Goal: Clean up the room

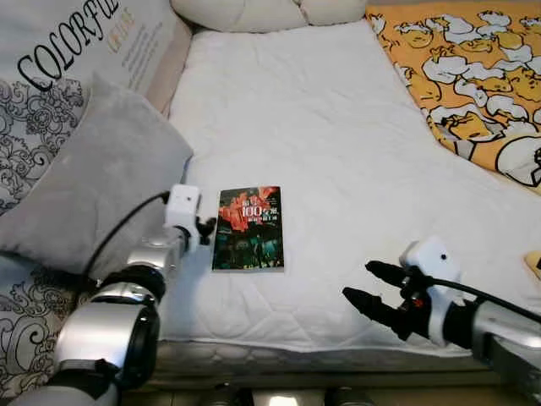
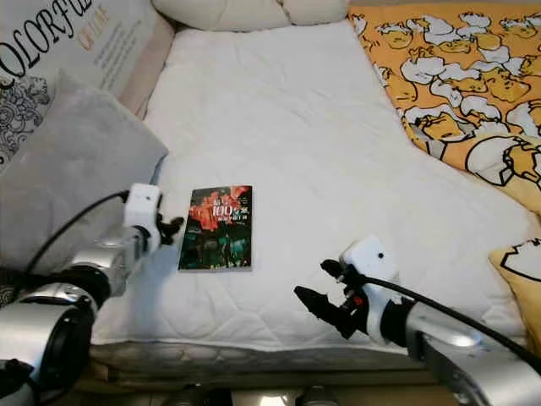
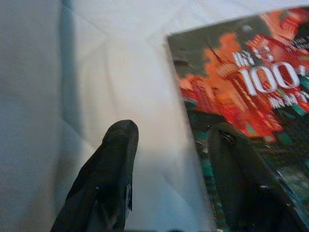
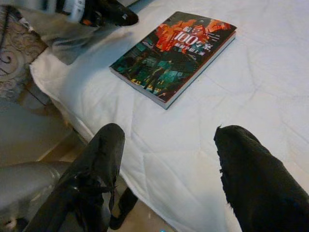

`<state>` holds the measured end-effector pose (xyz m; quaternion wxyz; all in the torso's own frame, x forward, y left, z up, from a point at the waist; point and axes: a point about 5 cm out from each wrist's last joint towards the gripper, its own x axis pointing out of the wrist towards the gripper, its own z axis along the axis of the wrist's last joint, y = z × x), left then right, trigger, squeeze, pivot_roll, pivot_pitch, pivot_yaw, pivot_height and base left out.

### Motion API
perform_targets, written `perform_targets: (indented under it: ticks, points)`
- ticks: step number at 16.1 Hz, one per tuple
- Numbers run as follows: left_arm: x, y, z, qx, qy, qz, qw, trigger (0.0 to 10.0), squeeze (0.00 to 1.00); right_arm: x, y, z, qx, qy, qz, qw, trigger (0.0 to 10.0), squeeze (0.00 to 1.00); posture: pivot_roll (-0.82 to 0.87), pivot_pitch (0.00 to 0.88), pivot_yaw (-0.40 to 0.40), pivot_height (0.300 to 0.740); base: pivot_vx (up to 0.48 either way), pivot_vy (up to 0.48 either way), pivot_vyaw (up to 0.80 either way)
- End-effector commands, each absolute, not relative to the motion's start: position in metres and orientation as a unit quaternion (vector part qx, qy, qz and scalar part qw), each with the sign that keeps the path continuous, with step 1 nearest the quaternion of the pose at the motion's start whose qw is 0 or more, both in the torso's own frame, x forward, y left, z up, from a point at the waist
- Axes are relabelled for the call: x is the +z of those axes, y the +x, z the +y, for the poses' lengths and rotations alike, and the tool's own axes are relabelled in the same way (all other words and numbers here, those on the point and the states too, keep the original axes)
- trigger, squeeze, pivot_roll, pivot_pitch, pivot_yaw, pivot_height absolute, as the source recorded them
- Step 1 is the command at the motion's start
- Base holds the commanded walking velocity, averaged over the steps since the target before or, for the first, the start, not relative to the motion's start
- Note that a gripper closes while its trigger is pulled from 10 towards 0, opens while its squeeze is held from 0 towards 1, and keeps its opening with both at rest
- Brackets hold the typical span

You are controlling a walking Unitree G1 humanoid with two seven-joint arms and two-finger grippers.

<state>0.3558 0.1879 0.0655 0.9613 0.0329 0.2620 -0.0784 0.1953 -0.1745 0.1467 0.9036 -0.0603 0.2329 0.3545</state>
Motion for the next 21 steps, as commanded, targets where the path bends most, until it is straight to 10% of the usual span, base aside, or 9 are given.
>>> perform_targets:
  ticks: [1,7,21]
  points:
    - [0.076,0.361,0.19,-0.086,0.038,0.24,0.966,10.0,1.0,0.144,0.201,-0.173,0.341,-0.061,0.227,0.91,10.0,0.0,-0.22,0.049,0.08,0.74,0.0,0.0,0.0]
    - [0.104,0.367,0.167,-0.178,-0.013,0.111,0.978,10.0,1.0,0.107,0.242,-0.18,0.189,0.018,0.262,0.946,10.0,0.0,-0.08,0.0,0.079,0.74,0.0,0.0,0.0]
    - [0.115,0.257,0.184,-0.066,0.025,0.091,0.993,10.0,1.0,0.09,0.26,-0.153,0.135,-0.047,0.208,0.968,10.0,0.0,0.02,0.0,0.014,0.74,0.0,-0.044,0.0]
